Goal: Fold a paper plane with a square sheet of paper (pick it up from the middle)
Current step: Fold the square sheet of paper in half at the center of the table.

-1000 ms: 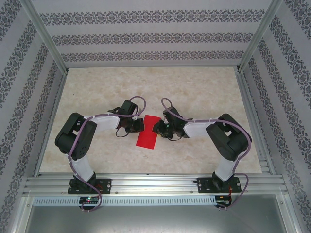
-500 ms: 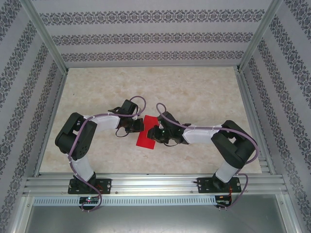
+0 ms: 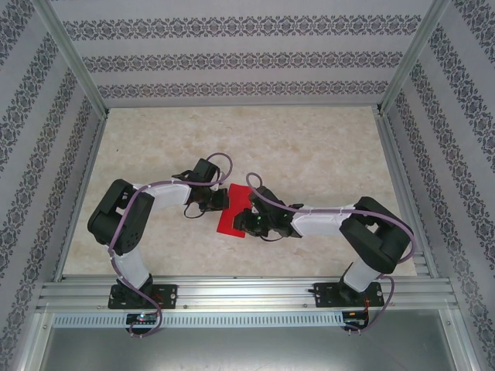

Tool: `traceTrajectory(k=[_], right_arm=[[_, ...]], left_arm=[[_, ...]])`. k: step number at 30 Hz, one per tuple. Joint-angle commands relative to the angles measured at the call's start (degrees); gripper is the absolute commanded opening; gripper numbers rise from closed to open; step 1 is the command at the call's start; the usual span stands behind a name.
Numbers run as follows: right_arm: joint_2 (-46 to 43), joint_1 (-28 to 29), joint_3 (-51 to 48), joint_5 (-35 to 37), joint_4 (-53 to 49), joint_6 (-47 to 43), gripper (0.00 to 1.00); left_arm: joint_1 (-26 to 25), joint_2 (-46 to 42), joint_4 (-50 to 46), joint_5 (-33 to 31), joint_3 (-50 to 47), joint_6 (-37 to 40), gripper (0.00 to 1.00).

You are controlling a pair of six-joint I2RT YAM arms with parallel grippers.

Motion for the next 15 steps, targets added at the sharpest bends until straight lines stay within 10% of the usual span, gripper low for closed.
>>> traceTrajectory(k=[1,15], right_arm=[[2.05,1.07,-1.59,0.83,1.91,1.11,0.26],[-2.86,-9.46,3.15,-1.51,-1.00,-5.39,0.26]], left_arm=[[-0.71,2.22,-6.91,-3.17,-0.69,1.17,0.07],[-0.74,2.07,-6.64,-2.86,-0.95,0.99,0.07]])
